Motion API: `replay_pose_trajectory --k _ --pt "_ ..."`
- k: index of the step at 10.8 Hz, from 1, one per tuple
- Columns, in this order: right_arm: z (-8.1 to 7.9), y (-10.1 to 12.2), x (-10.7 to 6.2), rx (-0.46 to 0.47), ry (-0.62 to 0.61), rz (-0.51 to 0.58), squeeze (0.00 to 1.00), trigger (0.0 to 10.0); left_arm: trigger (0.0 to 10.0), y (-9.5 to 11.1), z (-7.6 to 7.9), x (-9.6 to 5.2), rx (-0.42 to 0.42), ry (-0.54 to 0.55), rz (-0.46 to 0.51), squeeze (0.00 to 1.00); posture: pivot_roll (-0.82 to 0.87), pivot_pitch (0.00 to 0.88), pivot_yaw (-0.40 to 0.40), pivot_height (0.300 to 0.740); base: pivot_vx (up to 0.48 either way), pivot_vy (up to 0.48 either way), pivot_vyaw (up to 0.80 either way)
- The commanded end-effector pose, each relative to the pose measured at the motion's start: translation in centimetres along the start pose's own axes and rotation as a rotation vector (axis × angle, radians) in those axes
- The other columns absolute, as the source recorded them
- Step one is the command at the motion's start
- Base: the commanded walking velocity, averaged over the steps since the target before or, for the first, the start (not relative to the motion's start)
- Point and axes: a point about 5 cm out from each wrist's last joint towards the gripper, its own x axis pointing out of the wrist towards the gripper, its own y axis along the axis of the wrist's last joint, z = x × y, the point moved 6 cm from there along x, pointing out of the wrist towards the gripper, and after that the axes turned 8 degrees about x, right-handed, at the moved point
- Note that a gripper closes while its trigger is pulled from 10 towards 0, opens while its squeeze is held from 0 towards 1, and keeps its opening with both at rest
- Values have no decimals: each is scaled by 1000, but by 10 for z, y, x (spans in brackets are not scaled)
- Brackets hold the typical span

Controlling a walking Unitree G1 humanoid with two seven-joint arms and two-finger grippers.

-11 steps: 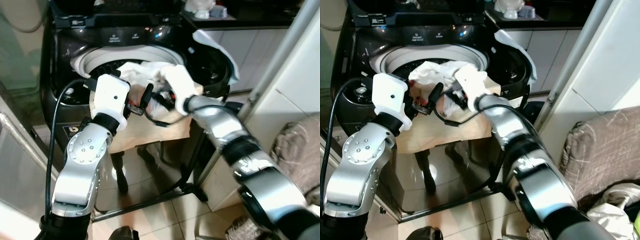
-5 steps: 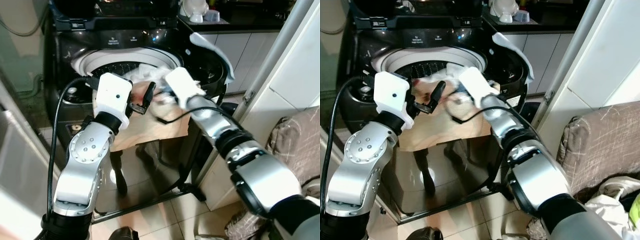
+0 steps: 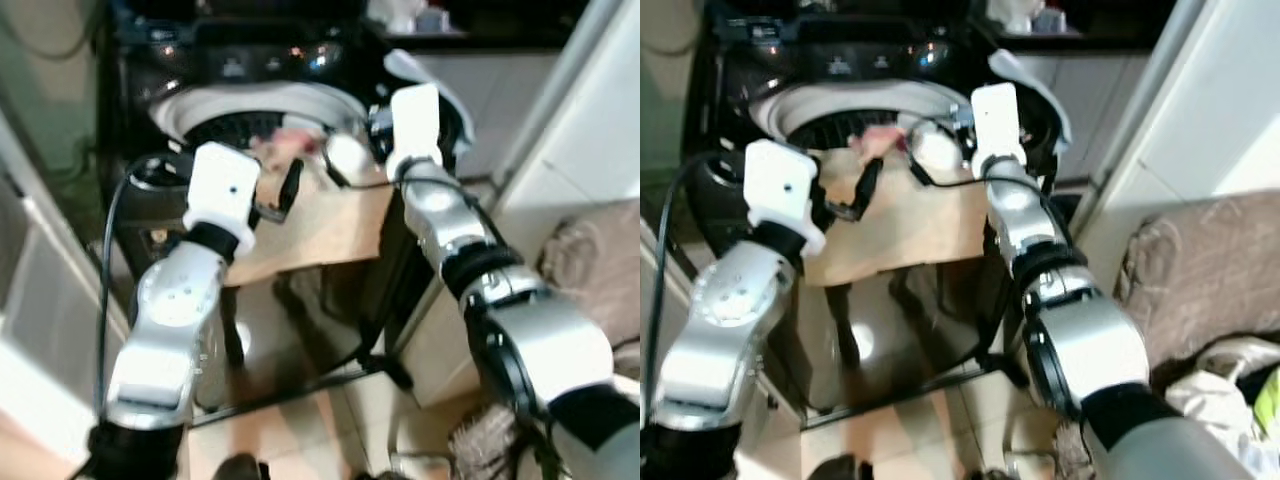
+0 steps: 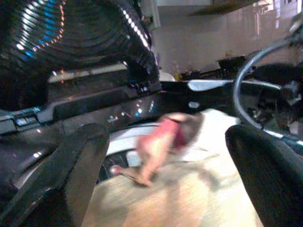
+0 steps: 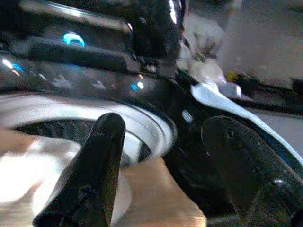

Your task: Clothes washing

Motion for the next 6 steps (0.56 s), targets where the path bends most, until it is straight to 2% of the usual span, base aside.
replay_pose_trajectory --k 1,2,3,4,6 --pt "3 1 -2 28 2 20 0 10000 10000 -6 4 0 8 0 -21 0 128 24 -60 740 0 0 0" --pt "18 2 -18 66 -62 95 0 10000 10000 -12 9 3 11 27 -43 0 112 24 -52 740 0 0 0" --pt "30 6 -40 58 -110 185 0 10000 10000 -18 9 5 2 56 -58 0 104 27 -46 740 0 0 0" --pt "30 5 -61 -6 -100 238 0 10000 10000 -25 2 4 23 119 -69 0 98 26 -43 740 0 0 0" --pt "21 -4 -65 -12 -69 210 0 10000 10000 -32 -5 3 45 175 -64 0 86 16 -32 740 0 0 0"
